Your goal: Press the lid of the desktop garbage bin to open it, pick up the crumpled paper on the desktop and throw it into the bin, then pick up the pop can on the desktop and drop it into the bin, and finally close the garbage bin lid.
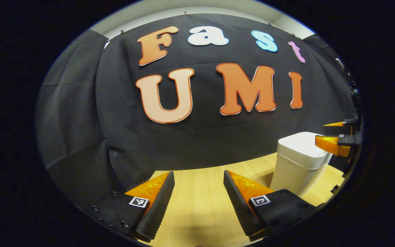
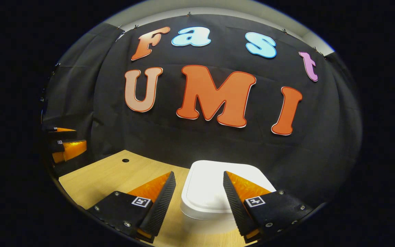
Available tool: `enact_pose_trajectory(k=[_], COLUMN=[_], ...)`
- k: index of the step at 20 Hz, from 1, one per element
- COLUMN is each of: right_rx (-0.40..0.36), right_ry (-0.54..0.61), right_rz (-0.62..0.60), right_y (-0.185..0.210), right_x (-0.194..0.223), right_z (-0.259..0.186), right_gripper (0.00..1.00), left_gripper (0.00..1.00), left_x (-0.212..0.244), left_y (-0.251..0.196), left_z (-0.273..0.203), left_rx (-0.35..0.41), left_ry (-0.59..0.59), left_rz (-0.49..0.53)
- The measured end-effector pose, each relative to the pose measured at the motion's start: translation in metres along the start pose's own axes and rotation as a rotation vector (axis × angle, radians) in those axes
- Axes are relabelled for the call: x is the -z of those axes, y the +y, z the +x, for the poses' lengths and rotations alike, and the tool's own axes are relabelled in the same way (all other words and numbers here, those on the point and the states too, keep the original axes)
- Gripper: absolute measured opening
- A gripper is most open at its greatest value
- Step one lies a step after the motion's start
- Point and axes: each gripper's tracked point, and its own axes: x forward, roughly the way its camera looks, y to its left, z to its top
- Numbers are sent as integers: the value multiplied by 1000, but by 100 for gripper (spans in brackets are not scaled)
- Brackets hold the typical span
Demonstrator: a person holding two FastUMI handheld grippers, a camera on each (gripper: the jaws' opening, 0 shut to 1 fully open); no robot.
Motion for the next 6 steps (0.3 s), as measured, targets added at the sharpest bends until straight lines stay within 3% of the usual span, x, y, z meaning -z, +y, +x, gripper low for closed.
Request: enact_pose_trajectory(k=[2, 6], right_rx=[-7, -24], right_ry=[-2, -1], right_rz=[18, 50], right_y=[1, 5], right_x=[1, 2], right_z=[0, 2], right_gripper=[85, 85], left_gripper=[96, 92], left_x=[-4, -15], left_y=[6, 15], left_z=[1, 3], left_rx=[-24, -63], left_ry=[-12, -42], left_rz=[-14, -43])
